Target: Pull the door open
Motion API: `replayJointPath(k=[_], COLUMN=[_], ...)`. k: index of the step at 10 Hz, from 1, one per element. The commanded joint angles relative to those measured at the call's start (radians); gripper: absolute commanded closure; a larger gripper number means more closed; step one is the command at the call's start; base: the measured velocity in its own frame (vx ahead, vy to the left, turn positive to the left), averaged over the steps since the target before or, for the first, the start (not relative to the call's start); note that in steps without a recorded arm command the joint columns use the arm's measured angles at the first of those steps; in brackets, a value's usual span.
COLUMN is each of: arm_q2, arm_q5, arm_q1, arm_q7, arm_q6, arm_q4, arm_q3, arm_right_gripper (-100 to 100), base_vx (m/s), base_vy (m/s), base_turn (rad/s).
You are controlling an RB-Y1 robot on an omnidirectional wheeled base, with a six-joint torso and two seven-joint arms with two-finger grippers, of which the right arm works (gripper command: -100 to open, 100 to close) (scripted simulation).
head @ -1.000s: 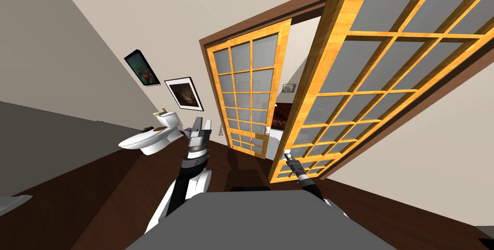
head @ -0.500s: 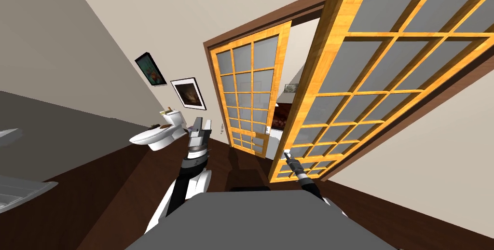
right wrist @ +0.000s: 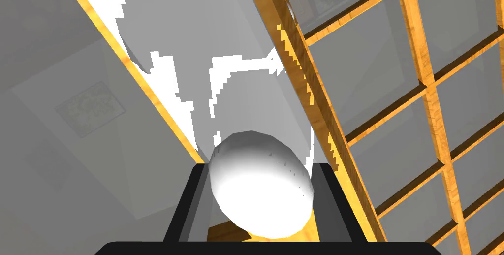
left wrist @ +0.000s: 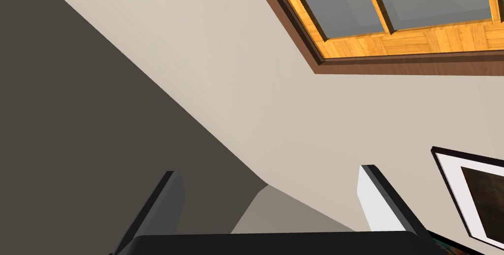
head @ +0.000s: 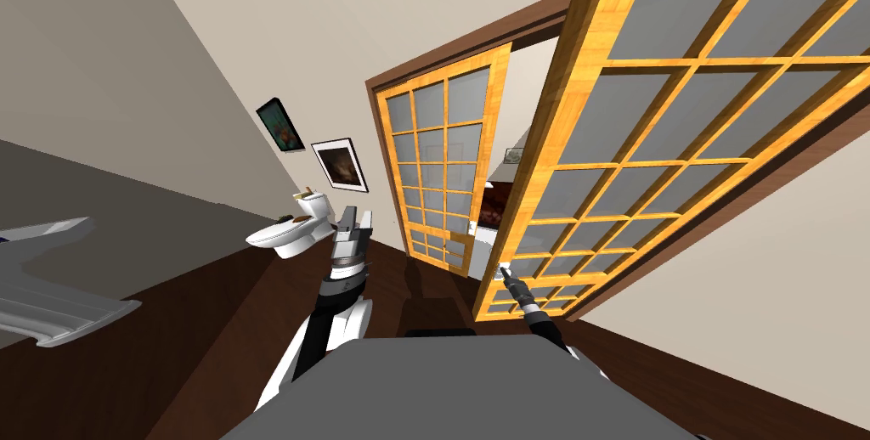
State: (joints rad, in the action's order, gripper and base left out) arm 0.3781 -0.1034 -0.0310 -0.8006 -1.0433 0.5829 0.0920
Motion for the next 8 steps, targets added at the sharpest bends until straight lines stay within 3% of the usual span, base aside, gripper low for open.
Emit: replayJointPath(k=[1,8], arm_q2=[-0.004,-0.013], arm_q5=[-0.007,-0.04], arm_q1=[0.0,0.008], arm_q7=[0.039,0.215], arm_q6=[0.002,0.016], arm_q4=[0.001,0.005], arm_q3=[0.002,0.006], arm_right_gripper=[100,100], base_vx=[-0.027,-0.039], base_vy=[-0.015,-0.024], base_turn=[0.034,0.057])
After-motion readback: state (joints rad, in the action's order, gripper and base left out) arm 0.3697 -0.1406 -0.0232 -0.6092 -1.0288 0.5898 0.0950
